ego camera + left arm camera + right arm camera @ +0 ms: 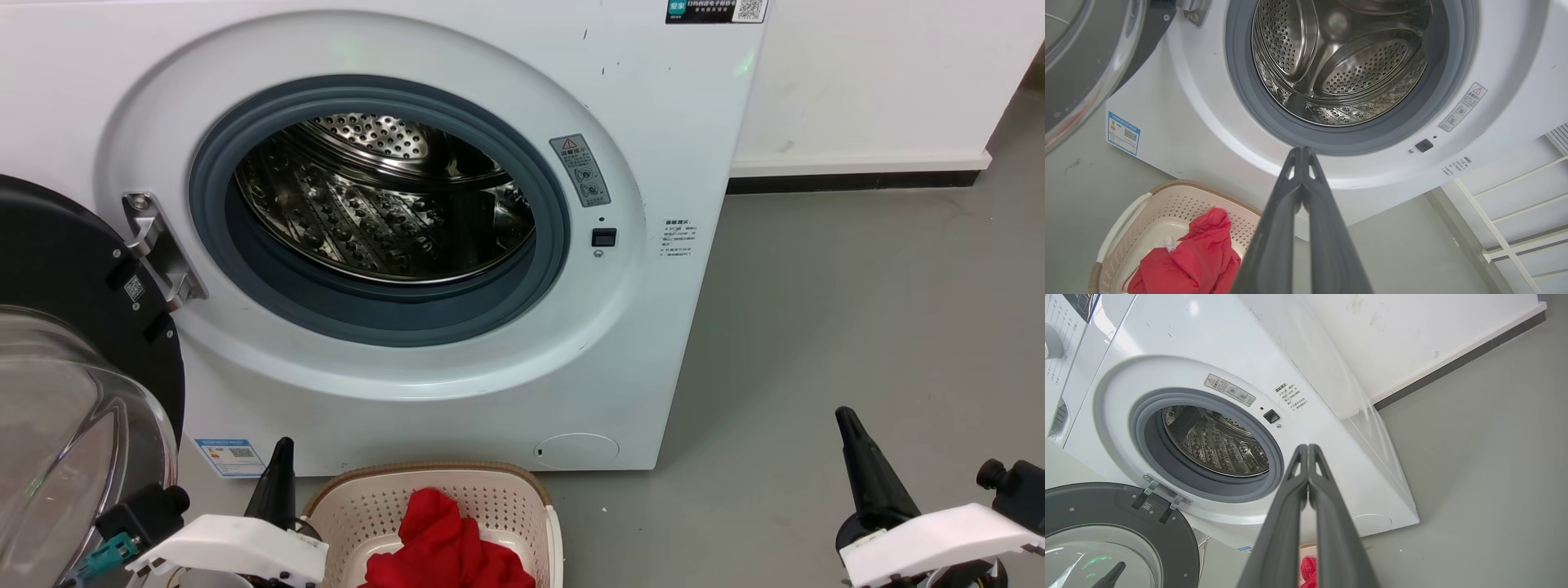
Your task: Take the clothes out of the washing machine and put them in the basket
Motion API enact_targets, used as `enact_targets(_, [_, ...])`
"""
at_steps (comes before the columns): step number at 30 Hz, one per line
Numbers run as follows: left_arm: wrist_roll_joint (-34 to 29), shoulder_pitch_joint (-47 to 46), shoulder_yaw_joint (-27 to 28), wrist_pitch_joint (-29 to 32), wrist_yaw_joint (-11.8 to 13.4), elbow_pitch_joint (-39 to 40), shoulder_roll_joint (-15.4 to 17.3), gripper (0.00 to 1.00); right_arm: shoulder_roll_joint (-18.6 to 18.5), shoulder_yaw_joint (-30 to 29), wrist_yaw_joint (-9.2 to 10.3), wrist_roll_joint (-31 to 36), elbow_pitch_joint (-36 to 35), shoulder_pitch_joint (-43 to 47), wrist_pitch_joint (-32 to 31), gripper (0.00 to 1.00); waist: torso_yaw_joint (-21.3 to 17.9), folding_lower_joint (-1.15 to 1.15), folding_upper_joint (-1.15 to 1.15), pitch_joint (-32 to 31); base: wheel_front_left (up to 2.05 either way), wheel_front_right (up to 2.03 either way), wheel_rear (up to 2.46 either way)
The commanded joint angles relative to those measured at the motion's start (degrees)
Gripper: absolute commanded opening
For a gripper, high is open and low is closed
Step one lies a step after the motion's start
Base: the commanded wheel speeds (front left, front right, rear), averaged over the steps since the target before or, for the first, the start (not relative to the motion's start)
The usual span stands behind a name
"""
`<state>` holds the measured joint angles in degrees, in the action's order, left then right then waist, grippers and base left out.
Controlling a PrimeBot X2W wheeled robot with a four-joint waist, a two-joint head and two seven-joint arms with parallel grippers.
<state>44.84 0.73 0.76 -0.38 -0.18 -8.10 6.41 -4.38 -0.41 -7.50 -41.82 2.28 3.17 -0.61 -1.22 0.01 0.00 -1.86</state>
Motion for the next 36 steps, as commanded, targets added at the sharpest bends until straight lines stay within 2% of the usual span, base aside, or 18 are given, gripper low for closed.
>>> enact_targets(1, [1.65,-1.79,0.45,0.23,-0.45,0.41,-0.02,0.0,-0.44,-0.15,0.0,-2.11,-0.15,-1.81,-0.15,0.0,0.02,0.0,0.0,0.02,0.0,0.0,0.0])
enact_targets(15, [11.73,-3.04,1.66,1.71,-2.0,-0.97,-0.79,0.0,-0.64,-0.65,0.0,-13.43,2.41,-3.5,-0.74,0.0,0.21,0.0,0.0,0.35,0.0,0.0,0.0])
enact_targets(16, [13.72,-3.25,1.9,2.04,-2.33,-1.25,-0.93,0.0,-0.66,-0.78,0.0,-15.69,2.89,-3.9,-0.88,0.0,0.25,0.0,0.0,0.42,0.0,0.0,0.0])
enact_targets(36, [26.73,-4.89,3.46,3.95,-4.34,-3.06,-1.97,0.0,-0.66,-1.77,0.01,-30.01,6.28,-6.09,-1.96,0.0,0.56,-0.01,0.0,0.93,0.0,0.0,0.0])
